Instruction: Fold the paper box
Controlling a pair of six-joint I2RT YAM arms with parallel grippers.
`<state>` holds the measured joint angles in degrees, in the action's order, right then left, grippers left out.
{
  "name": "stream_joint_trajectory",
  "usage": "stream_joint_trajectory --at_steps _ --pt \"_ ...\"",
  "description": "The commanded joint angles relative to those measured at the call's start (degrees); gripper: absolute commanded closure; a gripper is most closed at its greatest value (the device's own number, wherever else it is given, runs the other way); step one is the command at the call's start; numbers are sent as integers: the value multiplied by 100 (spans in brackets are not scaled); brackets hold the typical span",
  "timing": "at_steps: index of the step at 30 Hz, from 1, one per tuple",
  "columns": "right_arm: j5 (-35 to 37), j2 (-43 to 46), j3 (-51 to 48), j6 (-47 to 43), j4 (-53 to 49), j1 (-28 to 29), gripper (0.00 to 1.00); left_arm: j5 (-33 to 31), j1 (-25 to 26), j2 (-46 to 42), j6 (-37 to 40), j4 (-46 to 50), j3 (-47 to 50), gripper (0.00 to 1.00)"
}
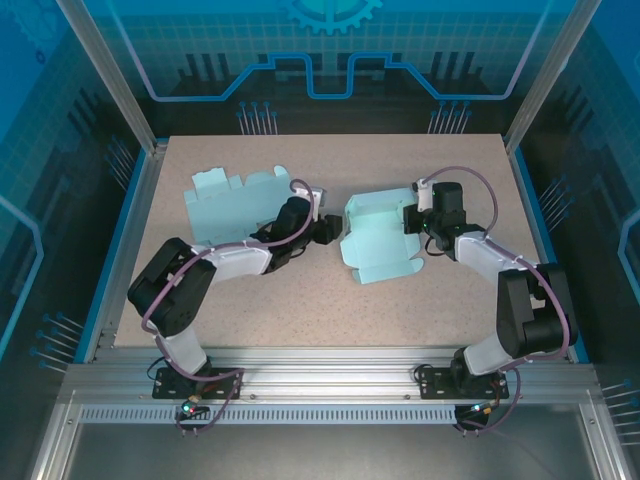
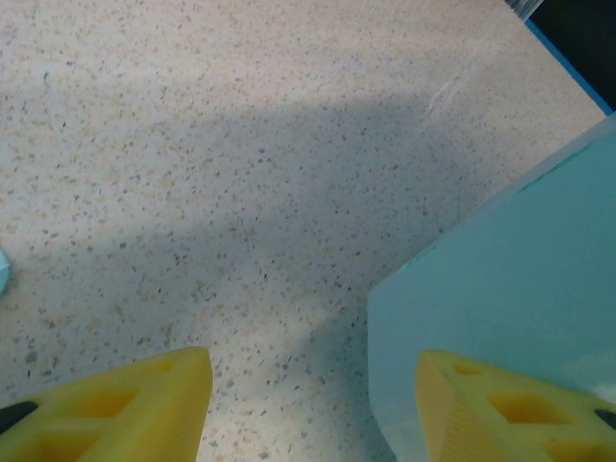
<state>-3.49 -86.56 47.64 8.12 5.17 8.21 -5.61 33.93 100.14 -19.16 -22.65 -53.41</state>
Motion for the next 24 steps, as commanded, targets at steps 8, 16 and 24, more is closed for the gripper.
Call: stream_joint_trajectory --at_steps 8,16,24 --pt "-126 70 43 97 90 14 100 667 264 -155 372 -330 120 43" --pt "-136 60 61 85 73 14 100 531 383 -232 824 -132 18 42" --pt "-144 61 61 85 72 12 100 233 412 110 1443 -99 -502 43"
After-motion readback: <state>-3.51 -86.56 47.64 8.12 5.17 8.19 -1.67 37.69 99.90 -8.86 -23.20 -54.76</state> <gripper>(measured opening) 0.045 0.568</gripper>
